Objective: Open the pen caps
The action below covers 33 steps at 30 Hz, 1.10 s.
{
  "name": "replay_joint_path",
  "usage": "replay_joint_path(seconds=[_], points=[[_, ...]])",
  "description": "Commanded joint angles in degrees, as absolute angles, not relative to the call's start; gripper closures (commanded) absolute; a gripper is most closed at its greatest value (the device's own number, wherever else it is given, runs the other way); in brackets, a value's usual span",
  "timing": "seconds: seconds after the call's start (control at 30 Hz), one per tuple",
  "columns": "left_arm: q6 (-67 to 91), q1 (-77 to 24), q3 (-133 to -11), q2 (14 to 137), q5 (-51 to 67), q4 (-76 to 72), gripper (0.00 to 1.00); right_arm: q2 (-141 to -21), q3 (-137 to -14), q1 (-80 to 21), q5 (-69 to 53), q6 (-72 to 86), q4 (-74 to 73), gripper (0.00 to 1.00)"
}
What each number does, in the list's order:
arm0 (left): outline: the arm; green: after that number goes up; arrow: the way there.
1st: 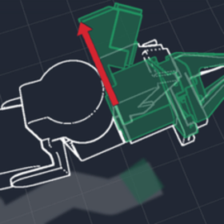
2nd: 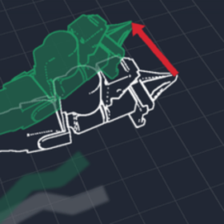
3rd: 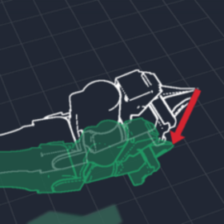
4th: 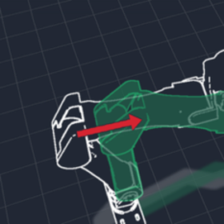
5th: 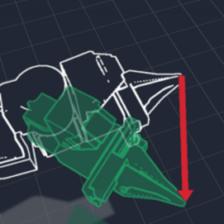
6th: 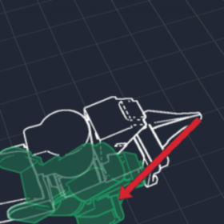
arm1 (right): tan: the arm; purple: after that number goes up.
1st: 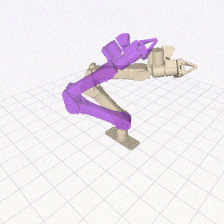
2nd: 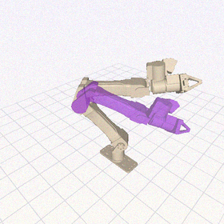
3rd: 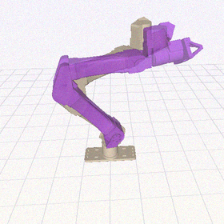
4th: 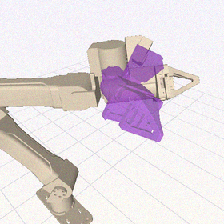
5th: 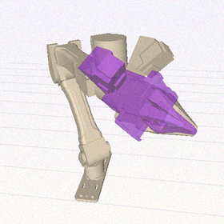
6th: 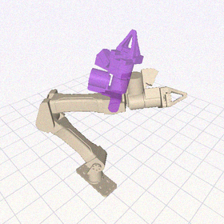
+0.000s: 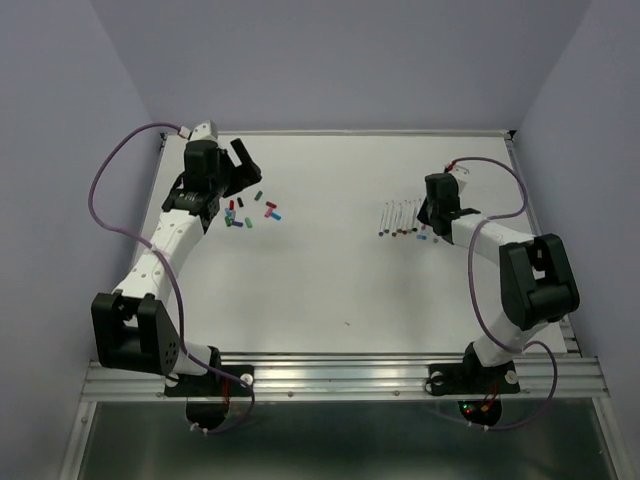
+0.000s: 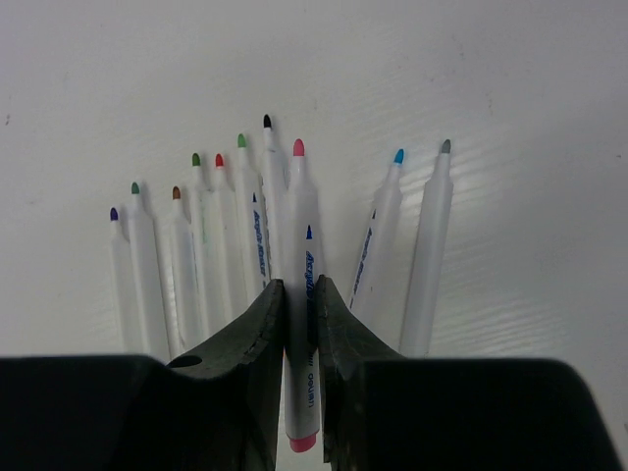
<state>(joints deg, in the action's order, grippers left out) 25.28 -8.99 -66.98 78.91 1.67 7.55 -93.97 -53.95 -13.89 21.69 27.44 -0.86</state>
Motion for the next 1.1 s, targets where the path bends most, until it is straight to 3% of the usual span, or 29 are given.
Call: replay_joint_path(seconds=[0.0, 0.5, 0.67, 0.97, 1.03, 1.07], points=[[23.99, -9.32, -66.09, 79.54, 1.23, 6.33, 0.01, -96.76, -58.62, -11.17, 22.50, 25.66, 0.18, 0.95], [23.64, -9.32, -66.80, 80.95, 1.14, 6.77, 0.01, -102.48, -60.91, -9.32, 18.64, 24.08, 0.18, 0.85], [23.64, -9.32, -66.88, 80.86, 1.14, 6.77, 0.01, -101.34, -61.00, -9.32, 18.46, 24.43, -1.58, 0.66], [23.29, -9.32, -66.88, 80.77, 1.50, 6.86, 0.01, -97.04, -61.61, -9.32, 17.93, 24.34, -4.83, 0.54], [23.29, -9.32, -66.71, 80.33, 1.32, 6.86, 0.01, -94.14, -61.09, -9.32, 17.75, 24.43, -4.83, 0.43], [23.20, -9.32, -66.53, 80.07, 0.80, 6.86, 0.01, -93.00, -60.30, -9.32, 17.84, 24.61, -4.83, 0.30]])
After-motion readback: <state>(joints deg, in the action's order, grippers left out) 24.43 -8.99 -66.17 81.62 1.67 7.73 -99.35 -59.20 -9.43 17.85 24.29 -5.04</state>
